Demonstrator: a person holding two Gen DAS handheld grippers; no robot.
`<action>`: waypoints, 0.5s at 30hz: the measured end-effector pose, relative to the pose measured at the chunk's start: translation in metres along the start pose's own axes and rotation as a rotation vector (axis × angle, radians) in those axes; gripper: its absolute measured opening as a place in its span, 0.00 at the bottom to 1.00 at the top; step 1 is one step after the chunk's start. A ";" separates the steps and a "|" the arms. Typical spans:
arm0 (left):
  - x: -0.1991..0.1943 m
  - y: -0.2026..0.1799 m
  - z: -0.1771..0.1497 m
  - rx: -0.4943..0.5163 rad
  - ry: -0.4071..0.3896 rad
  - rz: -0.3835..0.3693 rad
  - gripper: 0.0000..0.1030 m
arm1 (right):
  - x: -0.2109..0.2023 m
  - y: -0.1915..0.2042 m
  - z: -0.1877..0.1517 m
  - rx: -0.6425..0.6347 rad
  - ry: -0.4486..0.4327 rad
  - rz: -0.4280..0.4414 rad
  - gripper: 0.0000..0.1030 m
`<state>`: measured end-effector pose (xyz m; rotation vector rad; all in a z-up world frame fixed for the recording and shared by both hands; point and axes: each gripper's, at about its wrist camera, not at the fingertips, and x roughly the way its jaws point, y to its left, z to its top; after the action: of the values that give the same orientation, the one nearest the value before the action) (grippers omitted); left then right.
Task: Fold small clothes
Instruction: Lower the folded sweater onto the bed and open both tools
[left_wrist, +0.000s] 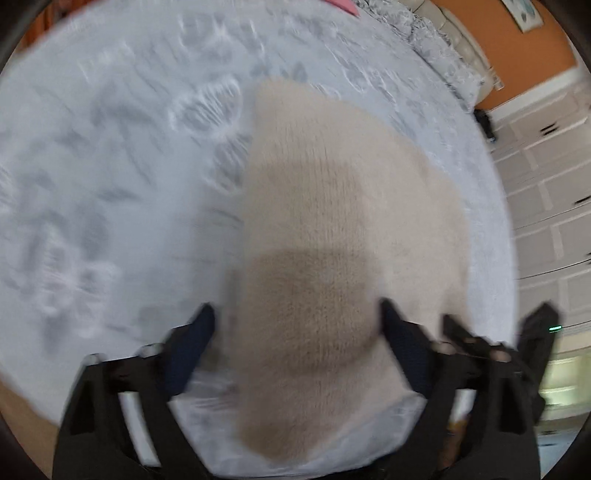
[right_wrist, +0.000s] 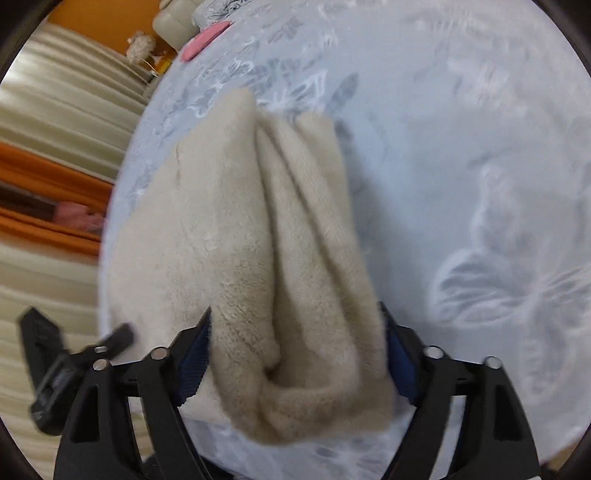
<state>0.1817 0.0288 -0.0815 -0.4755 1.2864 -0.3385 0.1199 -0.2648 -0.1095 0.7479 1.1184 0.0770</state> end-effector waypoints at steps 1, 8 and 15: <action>0.000 0.000 0.002 -0.008 0.009 -0.024 0.61 | -0.008 0.006 -0.001 -0.021 -0.017 0.015 0.39; -0.048 -0.021 0.010 0.168 -0.096 -0.038 0.48 | -0.053 0.037 -0.029 -0.195 -0.123 0.031 0.33; -0.011 -0.003 -0.011 0.115 -0.066 0.008 0.60 | -0.008 -0.003 -0.023 0.016 -0.011 0.015 0.66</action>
<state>0.1681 0.0301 -0.0728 -0.3810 1.1977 -0.3844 0.0965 -0.2588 -0.1104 0.7704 1.1045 0.0762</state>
